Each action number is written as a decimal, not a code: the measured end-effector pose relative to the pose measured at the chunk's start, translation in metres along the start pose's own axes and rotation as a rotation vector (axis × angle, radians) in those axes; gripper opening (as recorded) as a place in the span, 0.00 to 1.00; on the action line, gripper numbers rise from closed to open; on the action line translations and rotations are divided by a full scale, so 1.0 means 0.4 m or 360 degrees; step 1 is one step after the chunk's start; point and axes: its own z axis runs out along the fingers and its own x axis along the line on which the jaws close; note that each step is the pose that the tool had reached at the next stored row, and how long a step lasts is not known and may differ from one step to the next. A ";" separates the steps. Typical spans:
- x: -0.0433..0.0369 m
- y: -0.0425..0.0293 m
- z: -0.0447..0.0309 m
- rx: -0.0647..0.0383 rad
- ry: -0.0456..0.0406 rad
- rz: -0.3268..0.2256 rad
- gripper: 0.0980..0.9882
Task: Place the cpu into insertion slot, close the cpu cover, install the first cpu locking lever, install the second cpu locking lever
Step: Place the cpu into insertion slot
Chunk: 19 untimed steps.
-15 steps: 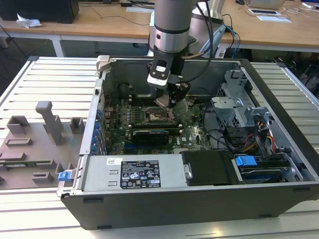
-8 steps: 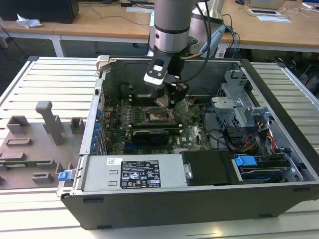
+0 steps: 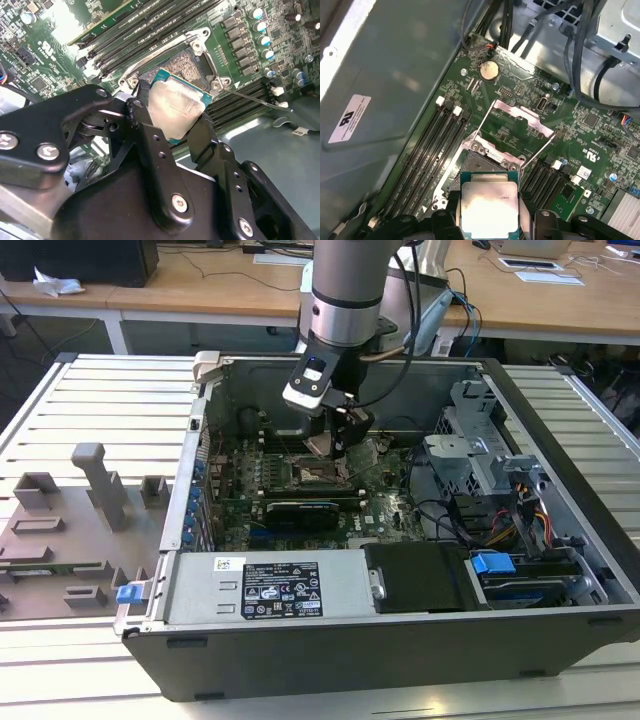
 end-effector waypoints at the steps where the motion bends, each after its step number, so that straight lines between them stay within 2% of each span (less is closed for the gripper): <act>1: 0.000 0.000 0.000 0.0000 0.0000 0.0010 0.50; 19: 0.000 0.000 0.000 -0.0010 -0.0002 0.0305 0.50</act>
